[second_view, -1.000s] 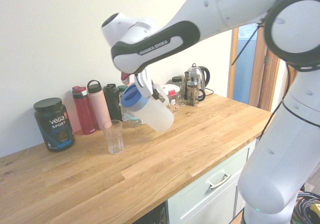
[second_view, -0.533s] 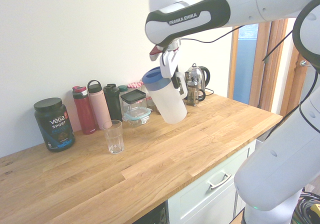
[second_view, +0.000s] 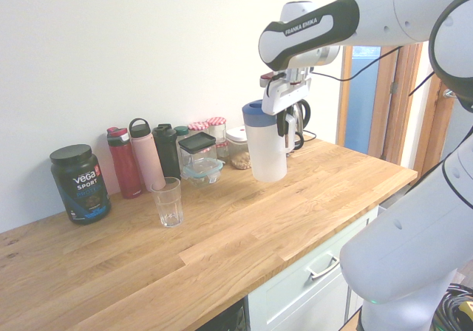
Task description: Pour me some water
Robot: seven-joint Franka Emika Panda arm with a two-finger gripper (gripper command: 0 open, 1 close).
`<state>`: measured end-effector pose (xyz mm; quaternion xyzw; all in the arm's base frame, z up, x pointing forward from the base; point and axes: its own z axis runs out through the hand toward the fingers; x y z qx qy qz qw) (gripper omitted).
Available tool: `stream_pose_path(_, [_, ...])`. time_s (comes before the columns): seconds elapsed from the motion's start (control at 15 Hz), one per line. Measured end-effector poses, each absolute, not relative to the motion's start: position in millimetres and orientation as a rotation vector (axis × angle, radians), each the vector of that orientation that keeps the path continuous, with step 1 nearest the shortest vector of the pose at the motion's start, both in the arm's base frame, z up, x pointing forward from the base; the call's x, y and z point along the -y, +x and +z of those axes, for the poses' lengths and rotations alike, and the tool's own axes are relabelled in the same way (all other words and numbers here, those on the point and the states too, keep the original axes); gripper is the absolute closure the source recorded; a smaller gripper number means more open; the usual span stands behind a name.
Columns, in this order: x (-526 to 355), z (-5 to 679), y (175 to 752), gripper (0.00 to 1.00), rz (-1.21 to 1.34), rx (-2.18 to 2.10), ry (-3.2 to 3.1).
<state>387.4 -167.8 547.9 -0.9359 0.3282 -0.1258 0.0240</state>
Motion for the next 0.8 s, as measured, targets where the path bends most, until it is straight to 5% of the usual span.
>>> stream_pose_path(0.8, [178, 505, 377, 1.00, -0.350, -1.262, -2.756])
